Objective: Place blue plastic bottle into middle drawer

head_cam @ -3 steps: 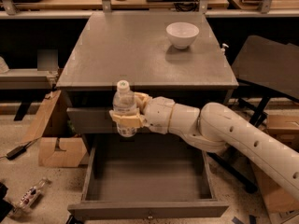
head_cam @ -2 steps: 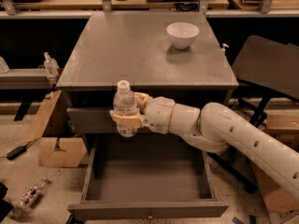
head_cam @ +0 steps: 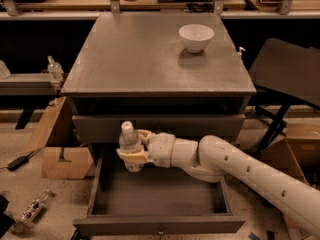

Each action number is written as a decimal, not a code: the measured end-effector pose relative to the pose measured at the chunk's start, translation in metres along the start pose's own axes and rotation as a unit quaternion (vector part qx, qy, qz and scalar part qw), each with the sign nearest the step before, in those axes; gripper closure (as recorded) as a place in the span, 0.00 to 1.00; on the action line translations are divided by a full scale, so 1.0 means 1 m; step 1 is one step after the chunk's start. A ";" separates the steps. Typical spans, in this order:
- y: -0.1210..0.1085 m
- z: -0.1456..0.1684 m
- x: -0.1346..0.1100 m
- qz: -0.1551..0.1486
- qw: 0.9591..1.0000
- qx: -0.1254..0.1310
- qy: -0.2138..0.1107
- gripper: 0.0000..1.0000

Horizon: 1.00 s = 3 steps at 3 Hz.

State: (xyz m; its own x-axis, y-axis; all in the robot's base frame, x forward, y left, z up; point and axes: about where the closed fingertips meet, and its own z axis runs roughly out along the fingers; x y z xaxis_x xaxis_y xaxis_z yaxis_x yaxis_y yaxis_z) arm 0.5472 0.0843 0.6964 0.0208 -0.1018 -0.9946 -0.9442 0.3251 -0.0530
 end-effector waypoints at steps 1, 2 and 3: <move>0.000 0.015 0.056 -0.006 1.000 -0.018 0.005 1.00; 0.001 0.028 0.122 -0.013 0.999 -0.038 0.001 1.00; 0.007 0.036 0.164 -0.010 0.999 -0.049 -0.001 1.00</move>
Offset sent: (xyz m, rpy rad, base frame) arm 0.0192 0.0133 -0.1674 -0.0067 -0.0249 0.0990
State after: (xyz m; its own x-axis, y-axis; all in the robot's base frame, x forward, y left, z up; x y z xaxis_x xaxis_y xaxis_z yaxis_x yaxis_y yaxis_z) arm 0.5560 0.1036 0.5295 0.0403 -0.1061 -0.9935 -0.9713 0.2293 -0.0639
